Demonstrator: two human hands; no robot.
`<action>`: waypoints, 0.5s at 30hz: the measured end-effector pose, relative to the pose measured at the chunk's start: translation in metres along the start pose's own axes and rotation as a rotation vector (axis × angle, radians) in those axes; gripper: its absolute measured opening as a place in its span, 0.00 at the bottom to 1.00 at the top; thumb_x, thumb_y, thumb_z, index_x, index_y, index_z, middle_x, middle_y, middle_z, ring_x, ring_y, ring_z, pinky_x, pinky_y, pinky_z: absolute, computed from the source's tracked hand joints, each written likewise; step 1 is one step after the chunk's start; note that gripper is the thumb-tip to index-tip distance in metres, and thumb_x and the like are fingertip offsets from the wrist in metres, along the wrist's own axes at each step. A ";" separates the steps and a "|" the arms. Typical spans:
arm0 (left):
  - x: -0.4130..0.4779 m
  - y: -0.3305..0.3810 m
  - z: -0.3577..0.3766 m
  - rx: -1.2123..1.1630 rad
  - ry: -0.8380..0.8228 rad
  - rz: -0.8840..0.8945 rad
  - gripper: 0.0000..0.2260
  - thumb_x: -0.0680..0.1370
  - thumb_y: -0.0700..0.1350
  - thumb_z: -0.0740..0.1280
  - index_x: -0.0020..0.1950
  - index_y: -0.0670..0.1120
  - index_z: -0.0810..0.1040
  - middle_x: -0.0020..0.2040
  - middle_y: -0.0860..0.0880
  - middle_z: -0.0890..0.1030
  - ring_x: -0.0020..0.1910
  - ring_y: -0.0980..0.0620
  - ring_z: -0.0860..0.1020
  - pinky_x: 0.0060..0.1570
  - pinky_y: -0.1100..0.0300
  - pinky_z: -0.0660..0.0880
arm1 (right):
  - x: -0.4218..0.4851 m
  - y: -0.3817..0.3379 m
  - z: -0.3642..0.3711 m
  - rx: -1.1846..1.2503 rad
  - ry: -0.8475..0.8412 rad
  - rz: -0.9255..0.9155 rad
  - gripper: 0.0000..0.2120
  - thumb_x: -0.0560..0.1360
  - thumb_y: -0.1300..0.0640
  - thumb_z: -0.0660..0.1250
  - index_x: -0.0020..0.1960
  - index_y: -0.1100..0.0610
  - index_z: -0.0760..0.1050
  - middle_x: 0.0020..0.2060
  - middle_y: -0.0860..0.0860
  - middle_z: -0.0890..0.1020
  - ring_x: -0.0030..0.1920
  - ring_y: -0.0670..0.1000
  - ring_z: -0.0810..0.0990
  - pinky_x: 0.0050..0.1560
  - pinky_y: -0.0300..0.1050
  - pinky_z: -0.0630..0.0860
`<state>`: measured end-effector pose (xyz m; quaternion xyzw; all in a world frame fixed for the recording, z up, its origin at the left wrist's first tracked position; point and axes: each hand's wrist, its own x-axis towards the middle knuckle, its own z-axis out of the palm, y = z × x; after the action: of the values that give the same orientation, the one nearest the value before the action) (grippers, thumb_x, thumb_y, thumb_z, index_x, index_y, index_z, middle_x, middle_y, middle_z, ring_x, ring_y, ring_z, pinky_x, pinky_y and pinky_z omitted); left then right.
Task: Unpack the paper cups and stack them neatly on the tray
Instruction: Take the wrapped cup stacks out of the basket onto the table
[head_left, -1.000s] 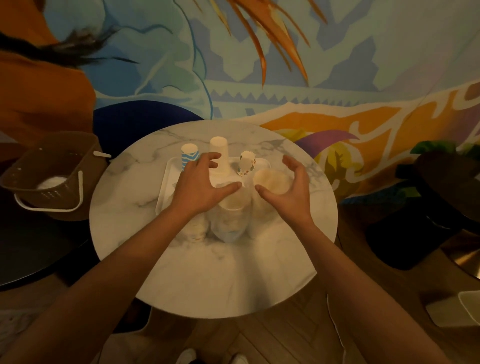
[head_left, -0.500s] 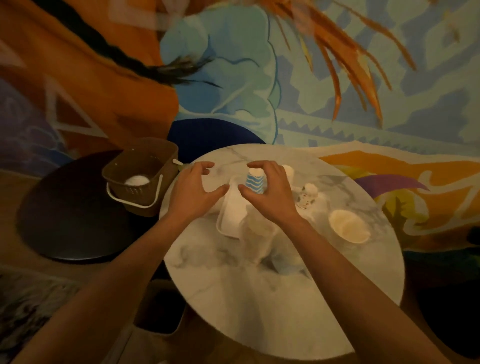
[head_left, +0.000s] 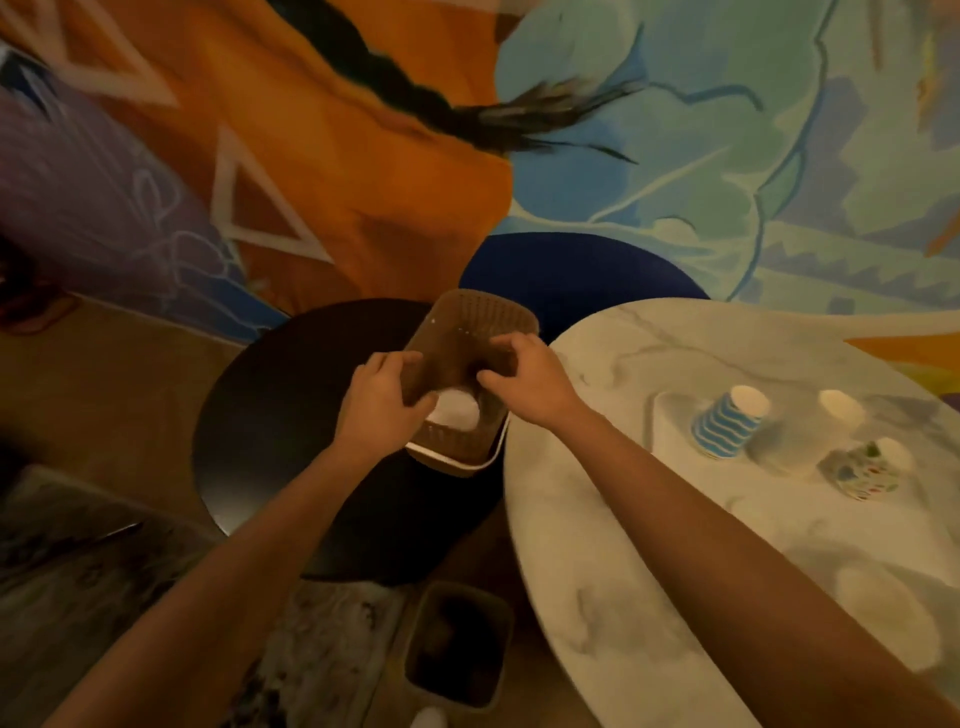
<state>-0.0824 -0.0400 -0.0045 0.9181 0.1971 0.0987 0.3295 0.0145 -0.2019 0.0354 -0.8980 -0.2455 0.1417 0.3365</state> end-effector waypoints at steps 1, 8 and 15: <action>0.009 -0.011 0.000 0.000 -0.022 -0.005 0.25 0.73 0.49 0.71 0.68 0.48 0.70 0.64 0.46 0.72 0.64 0.45 0.70 0.60 0.51 0.69 | 0.016 -0.001 0.011 -0.035 -0.061 0.039 0.26 0.73 0.53 0.69 0.69 0.58 0.68 0.66 0.55 0.71 0.64 0.53 0.72 0.60 0.40 0.68; 0.040 -0.051 0.012 -0.046 -0.127 -0.021 0.27 0.73 0.48 0.71 0.70 0.50 0.67 0.65 0.47 0.72 0.64 0.46 0.70 0.62 0.47 0.70 | 0.089 0.000 0.078 -0.434 -0.494 0.175 0.31 0.71 0.46 0.69 0.68 0.59 0.66 0.63 0.57 0.72 0.62 0.58 0.73 0.61 0.50 0.71; 0.042 -0.063 0.021 0.002 -0.134 0.026 0.28 0.74 0.48 0.69 0.72 0.49 0.64 0.65 0.48 0.72 0.63 0.47 0.71 0.61 0.48 0.71 | 0.098 0.016 0.099 -0.471 -0.550 0.219 0.32 0.70 0.48 0.71 0.68 0.60 0.65 0.64 0.58 0.71 0.63 0.59 0.71 0.61 0.49 0.71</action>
<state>-0.0566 0.0108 -0.0594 0.9255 0.1627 0.0410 0.3396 0.0612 -0.1067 -0.0565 -0.9001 -0.2551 0.3523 0.0250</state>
